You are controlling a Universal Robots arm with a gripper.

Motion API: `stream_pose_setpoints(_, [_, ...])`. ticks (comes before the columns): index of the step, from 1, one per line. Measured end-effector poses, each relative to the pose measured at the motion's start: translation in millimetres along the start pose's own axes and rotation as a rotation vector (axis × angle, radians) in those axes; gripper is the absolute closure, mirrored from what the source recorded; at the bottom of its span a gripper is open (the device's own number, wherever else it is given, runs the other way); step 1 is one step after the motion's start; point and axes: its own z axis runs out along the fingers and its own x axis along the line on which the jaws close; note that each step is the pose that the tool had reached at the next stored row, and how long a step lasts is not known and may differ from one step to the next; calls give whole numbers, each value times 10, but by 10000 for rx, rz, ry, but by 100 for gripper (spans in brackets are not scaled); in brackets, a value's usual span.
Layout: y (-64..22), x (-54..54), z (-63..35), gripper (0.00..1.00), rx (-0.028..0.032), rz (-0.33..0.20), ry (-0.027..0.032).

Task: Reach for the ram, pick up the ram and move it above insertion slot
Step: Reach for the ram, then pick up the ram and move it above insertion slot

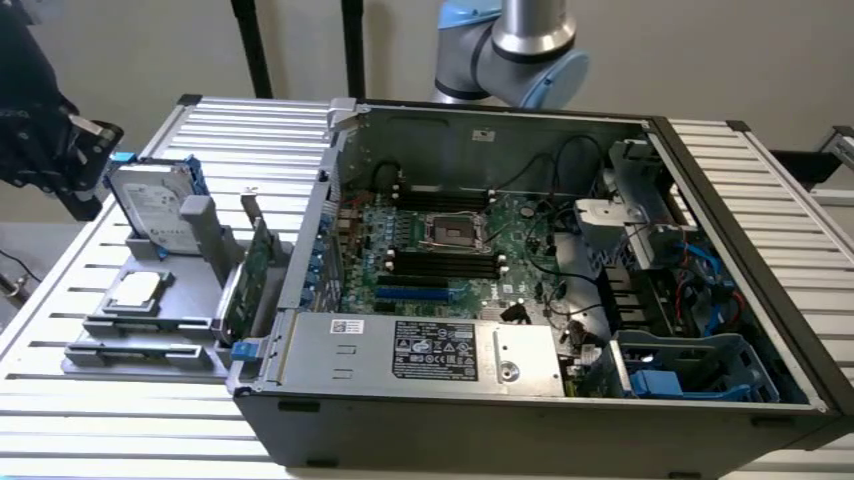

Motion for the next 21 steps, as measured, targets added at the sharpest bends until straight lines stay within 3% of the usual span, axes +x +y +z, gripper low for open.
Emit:
stream_pose_setpoints(5, [-189, -31, 7, 89, 2, -1, 4])
stream_pose_setpoints(8, [-197, -49, 12, 89, 1, -245, 13])
stream_pose_setpoints(21, [-199, -49, 56, 89, 5, -2609, 103])
